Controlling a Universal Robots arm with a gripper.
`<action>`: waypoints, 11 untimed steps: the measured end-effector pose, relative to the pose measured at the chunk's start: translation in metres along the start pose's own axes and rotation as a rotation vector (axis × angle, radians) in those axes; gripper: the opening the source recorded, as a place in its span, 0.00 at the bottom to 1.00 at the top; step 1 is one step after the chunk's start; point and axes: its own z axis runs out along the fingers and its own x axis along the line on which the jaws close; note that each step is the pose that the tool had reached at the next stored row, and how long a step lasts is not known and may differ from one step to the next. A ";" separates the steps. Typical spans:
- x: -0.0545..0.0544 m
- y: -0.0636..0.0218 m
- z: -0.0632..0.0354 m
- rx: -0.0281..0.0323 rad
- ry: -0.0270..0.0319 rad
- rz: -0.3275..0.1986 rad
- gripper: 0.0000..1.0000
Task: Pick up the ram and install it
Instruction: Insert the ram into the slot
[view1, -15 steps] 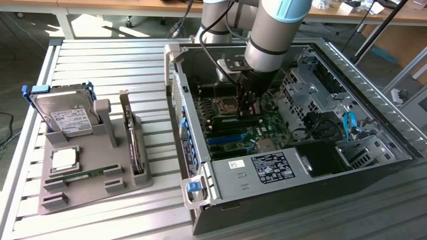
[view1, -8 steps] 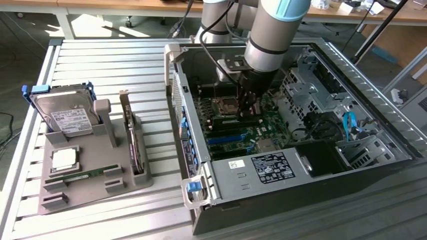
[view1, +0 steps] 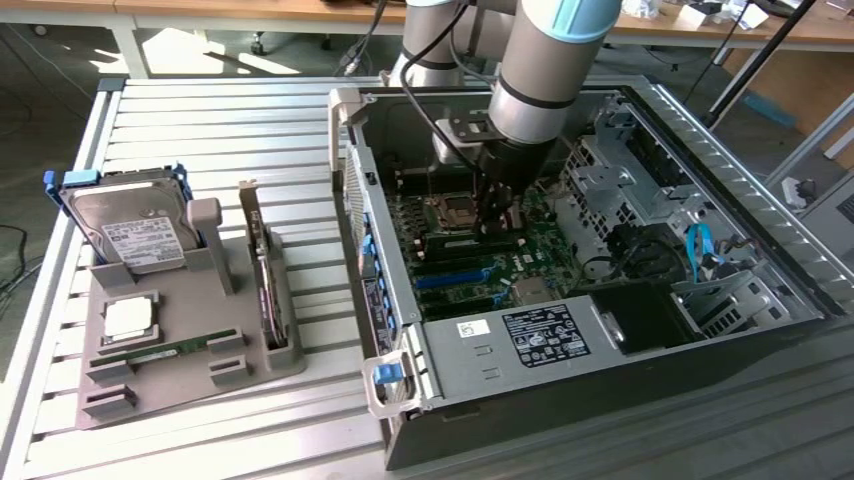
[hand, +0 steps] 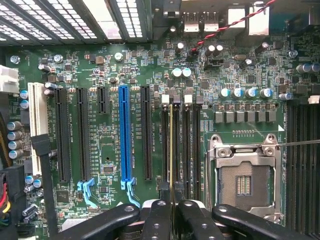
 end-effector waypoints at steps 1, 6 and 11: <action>0.000 0.0000 0.0000 0.0000 -0.0001 -0.005 0.12; 0.000 -0.0001 0.0000 -0.0003 -0.0004 -0.029 0.12; 0.000 -0.0034 0.0001 -0.0004 -0.0004 -0.029 0.12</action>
